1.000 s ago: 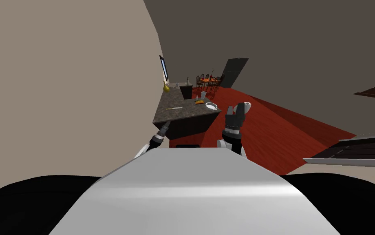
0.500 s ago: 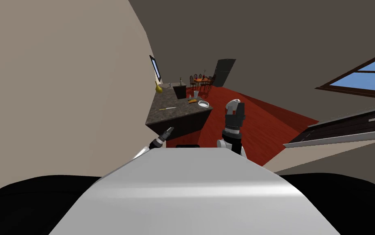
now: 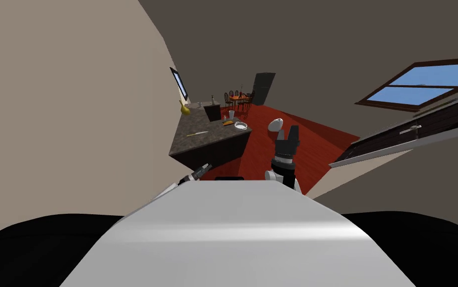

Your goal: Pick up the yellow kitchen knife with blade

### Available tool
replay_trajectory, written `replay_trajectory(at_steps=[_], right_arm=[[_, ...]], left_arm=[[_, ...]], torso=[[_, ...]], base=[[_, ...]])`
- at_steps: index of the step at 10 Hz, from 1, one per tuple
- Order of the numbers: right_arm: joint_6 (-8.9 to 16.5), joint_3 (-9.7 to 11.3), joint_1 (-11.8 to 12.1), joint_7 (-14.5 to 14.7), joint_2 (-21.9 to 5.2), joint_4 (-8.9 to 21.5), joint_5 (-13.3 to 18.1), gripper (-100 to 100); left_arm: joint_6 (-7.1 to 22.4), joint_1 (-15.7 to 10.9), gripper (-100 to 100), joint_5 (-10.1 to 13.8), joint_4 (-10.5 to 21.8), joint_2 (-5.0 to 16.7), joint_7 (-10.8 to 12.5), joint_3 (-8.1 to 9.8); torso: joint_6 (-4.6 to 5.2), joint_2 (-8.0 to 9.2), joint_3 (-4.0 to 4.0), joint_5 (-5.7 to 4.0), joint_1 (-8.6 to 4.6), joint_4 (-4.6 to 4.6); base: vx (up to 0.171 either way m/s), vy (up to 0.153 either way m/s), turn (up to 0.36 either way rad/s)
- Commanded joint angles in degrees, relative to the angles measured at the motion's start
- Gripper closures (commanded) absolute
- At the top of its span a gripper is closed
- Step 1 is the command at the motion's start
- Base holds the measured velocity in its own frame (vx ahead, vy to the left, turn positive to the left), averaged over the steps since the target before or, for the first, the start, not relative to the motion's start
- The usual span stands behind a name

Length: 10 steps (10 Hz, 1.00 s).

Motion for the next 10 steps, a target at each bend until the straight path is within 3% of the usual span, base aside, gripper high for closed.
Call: replay_trajectory(at_steps=[1, 2, 3, 6, 7, 8, 9, 10], right_arm=[[0.0, 0.0, 0.0, 0.0, 0.0, 0.0, 0.0, 0], [0.0, 0.0, -0.01, 0.0, 0.0, 0.0, 0.0, 0], [0.0, 0.0, 0.0, 0.0, 0.0, 0.0, 0.0, 0], [0.0, 0.0, -0.01, 0.0, 0.0, 0.0, 0.0, 0], [0.0, -0.01, 0.01, 0.0, 0.0, 0.0, 0.0, 0], [0.0, -0.01, 0.01, 0.0, -0.01, 0.0, 0.0, 0], [0.0, 0.0, 0.0, 0.0, 0.0, 0.0, 0.0, 0], [0.0, -0.01, 0.01, 0.0, -0.01, 0.0, 0.0, 0]], left_arm=[[-1.11, 0.57, -100, -2.86, 2.86, 2.86, 0.52, -1.27], [-1.11, 0.57, -100, -3.44, 4.06, 4.35, 0.52, -1.27], [-2.57, 0.92, -100, -5.67, 5.97, 6.28, 0.73, -2.4], [-4.05, 1.33, -100, -9.63, 11.27, 10.94, 0.96, -3.48], [-4.05, 1.33, -100, -9.63, 11.77, 10.94, 0.96, -3.48], [-5.55, 1.76, -100, -12.21, 13.47, 13.79, 1.21, -4.51], [-5.55, 1.76, -100, -12.85, 15.05, 14.19, 1.21, -4.51], [-7.06, 2.19, -100, -15.15, 16.97, 16.25, 1.48, -5.46]], torso=[[0.0, 0.0, 0.0, 0.0, 0.0, 0.0], [0.03, 0.0, 0.0, 0.0, -0.03, 0.0], [-0.01, 0.01, 0.0, 0.0, -0.01, 0.0], [0.03, 0.01, 0.0, 0.01, 0.04, 0.0], [-0.03, -0.01, 0.0, 0.01, 0.05, 0.0], [-0.04, -0.04, -0.02, 0.03, 0.12, -0.01], [0.04, -0.06, -0.03, 0.02, 0.09, -0.01], [-0.03, -0.06, -0.03, 0.04, 0.11, -0.01]], base=[[-0.031, -0.067, -0.275], [-0.031, -0.061, -0.159], [-0.034, -0.074, -0.274], [-0.026, -0.05, -0.188], [-0.011, -0.025, 0.03], [-0.007, -0.042, -0.303], [-0.008, -0.032, -0.147], [-0.007, -0.056, -0.278]])
